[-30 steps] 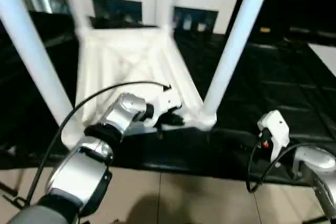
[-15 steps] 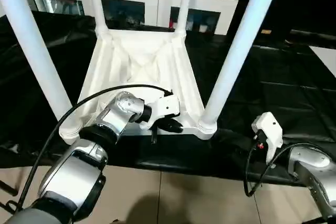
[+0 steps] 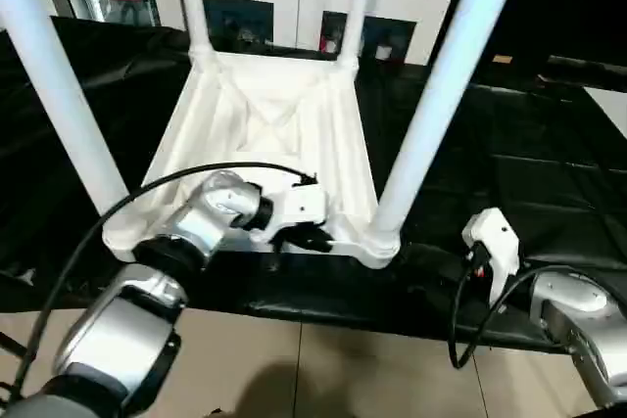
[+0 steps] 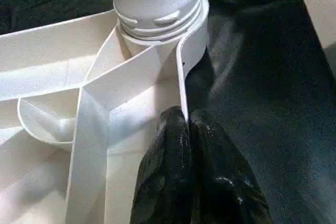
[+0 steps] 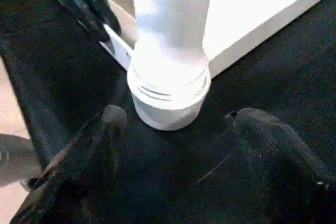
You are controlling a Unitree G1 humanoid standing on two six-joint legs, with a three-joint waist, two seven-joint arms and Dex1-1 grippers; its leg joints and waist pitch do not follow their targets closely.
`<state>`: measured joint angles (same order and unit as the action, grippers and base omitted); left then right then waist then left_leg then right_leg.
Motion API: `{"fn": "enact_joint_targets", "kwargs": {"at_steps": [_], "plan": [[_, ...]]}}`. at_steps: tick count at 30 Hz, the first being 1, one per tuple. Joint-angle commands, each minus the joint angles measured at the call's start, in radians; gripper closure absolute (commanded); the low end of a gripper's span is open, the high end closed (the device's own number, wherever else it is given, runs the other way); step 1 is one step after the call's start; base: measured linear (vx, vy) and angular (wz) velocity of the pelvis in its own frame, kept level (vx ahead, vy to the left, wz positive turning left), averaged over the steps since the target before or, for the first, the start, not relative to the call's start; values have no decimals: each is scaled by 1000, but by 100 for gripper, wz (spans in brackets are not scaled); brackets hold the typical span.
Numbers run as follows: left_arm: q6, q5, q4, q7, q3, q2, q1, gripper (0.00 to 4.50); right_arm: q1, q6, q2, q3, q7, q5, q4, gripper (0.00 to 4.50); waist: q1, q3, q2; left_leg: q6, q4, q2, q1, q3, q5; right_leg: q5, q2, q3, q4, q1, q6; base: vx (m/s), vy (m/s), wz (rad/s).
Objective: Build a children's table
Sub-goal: Rotate leg to tighten
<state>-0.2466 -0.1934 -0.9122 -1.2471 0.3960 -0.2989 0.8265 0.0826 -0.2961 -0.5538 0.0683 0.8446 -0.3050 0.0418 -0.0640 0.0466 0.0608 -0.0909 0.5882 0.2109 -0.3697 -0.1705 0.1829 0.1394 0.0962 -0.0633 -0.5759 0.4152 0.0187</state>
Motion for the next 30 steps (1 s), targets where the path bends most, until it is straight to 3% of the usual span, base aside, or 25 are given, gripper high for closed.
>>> {"fn": "enact_joint_targets", "kwargs": {"at_steps": [1,4,7,10,11,14,17,19,20,21,22,29,30], "plan": [[-15,-64,10,-13,53,-5,-17,450,-6,3,-3,-23,-11,-6,-21,95,3,-55,-4,24,-84,20,10,0,370,419,42,29,76,-41,-168,0,0,0],[-12,-67,-3,14,53,-6,-12,450,3,-1,29,-40,-36,-21,-19,95,5,-55,-4,20,-85,19,9,1,376,433,42,29,77,-40,-162,0,0,0],[-12,-62,-11,29,49,3,-9,450,13,3,59,-16,-60,-5,-22,95,5,-53,-3,17,-84,19,13,1,387,465,42,28,82,-34,-154,0,0,0],[-15,-63,-10,25,52,5,-12,450,34,5,97,2,-79,2,0,95,8,-53,-5,10,-86,18,10,4,398,486,43,26,84,-36,-145,0,0,0],[-15,-62,-8,22,54,5,-14,450,46,9,110,10,-83,5,15,76,8,-54,-5,8,-86,17,10,5,399,490,43,26,84,-36,-143,0,0,0],[-14,-61,-6,20,55,5,-14,450,79,16,132,29,-81,14,54,56,10,-56,-4,5,-86,19,10,5,393,468,43,27,81,-35,-150,0,0,0],[-15,-62,-7,28,56,6,-13,450,100,19,148,34,-82,26,79,35,6,-57,-9,2,-87,21,13,2,375,390,42,31,72,-36,-182,0,0,0],[-14,-62,-7,32,57,5,-13,450,123,26,160,37,-88,37,111,13,7,-60,-7,2,-86,21,10,1,352,341,42,32,63,-40,-197,0,0,0],[-13,-62,-6,35,58,5,-13,450,140,31,170,39,-93,45,133,13,8,-59,-7,2,-87,19,5,2,343,332,40,31,62,-44,-198,0,0,0],[-12,-62,-5,36,59,5,-14,450,161,37,176,49,-99,61,162,13,5,-61,-8,3,-84,20,12,-2,335,318,42,32,62,-40,-206,0,0,0],[-12,-62,-5,36,59,5,-14,450,161,37,176,49,-99,61,162,13,7,-60,-5,5,-84,19,10,-2,330,323,42,32,60,-42,-209,0,0,0],[-6,-60,1,36,55,-3,-23,450,194,45,180,70,-86,75,212,28,4,-58,1,9,-85,19,9,-3,327,374,44,33,65,-43,-185,0,0,0],[-5,-61,1,38,54,-4,-24,450,194,48,176,75,-80,80,216,57,5,-58,2,9,-85,19,9,-2,327,377,44,33,65,-43,-182,0,0,0]]}}
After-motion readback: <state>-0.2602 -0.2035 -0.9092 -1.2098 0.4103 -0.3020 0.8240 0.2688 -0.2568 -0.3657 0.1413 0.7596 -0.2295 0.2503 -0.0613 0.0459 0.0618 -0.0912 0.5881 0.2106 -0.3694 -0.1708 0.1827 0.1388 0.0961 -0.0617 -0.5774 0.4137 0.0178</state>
